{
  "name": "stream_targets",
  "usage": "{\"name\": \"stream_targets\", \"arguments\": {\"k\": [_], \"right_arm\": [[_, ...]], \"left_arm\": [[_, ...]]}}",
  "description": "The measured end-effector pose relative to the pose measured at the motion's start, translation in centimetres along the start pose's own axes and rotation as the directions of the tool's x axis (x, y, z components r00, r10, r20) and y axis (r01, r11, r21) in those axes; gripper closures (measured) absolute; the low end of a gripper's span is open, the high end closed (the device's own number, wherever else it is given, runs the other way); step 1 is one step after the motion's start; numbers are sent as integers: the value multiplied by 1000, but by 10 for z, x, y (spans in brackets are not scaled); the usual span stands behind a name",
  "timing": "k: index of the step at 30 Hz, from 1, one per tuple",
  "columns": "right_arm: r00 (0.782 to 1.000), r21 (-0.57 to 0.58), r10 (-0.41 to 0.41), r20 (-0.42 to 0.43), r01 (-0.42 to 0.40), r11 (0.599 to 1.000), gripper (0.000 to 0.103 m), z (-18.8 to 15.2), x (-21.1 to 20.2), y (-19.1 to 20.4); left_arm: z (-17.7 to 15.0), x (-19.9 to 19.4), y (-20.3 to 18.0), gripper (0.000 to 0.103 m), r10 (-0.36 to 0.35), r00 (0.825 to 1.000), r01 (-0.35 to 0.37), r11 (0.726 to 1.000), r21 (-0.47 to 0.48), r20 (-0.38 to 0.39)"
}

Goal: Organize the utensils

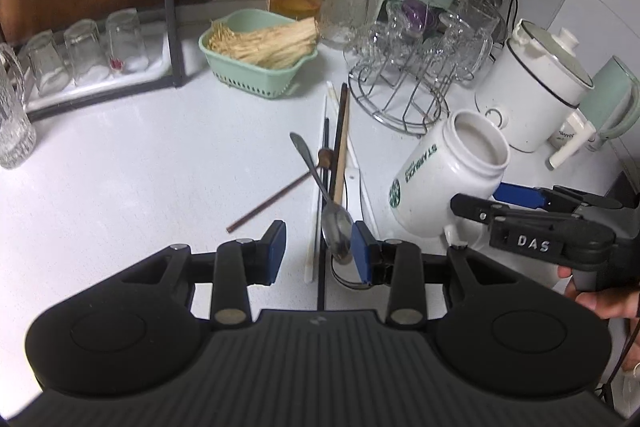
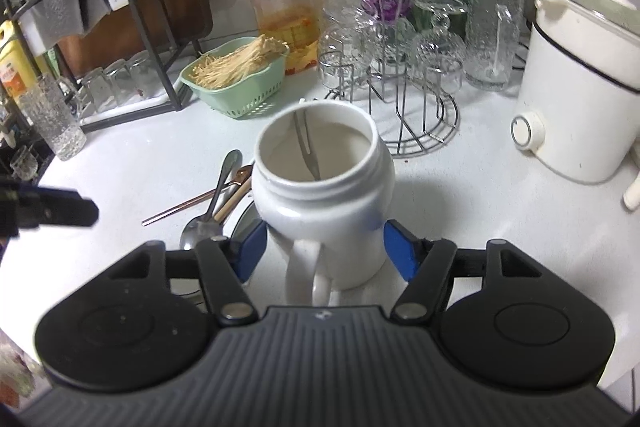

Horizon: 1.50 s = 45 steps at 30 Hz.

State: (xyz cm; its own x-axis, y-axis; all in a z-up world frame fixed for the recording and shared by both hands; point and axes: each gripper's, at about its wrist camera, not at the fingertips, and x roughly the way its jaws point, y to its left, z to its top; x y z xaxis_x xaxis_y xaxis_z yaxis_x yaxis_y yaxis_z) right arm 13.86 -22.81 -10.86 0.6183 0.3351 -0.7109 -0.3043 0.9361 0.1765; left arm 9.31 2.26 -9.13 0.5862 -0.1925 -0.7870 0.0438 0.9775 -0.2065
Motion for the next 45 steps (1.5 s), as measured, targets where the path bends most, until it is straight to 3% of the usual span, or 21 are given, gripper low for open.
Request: {"name": "stream_targets", "arguments": {"k": [5, 8, 21, 39, 45], "right_arm": [[1000, -7, 11, -5, -11, 1000, 34, -2, -5, 1], [1000, -14, -2, -9, 2, 1000, 18, -1, -5, 0], [1000, 21, -20, -18, 20, 1000, 14, 17, 14, 0], [991, 31, -103, -84, 106, 994, 14, 23, 34, 15], [988, 29, -122, -93, 125, 992, 14, 23, 35, 18]], "left_arm": [[-7, 7, 3, 62, -16, 1000, 16, 999, -42, 4], [-8, 14, 7, 62, -24, 1000, 24, 998, -65, 2], [6, 76, 33, 62, -88, 994, 74, 979, -190, -70], [65, 165, 41, 62, -103, 991, 89, 986, -144, -90], [83, 178, 34, 63, -59, 992, 46, 991, -125, -109]]}}
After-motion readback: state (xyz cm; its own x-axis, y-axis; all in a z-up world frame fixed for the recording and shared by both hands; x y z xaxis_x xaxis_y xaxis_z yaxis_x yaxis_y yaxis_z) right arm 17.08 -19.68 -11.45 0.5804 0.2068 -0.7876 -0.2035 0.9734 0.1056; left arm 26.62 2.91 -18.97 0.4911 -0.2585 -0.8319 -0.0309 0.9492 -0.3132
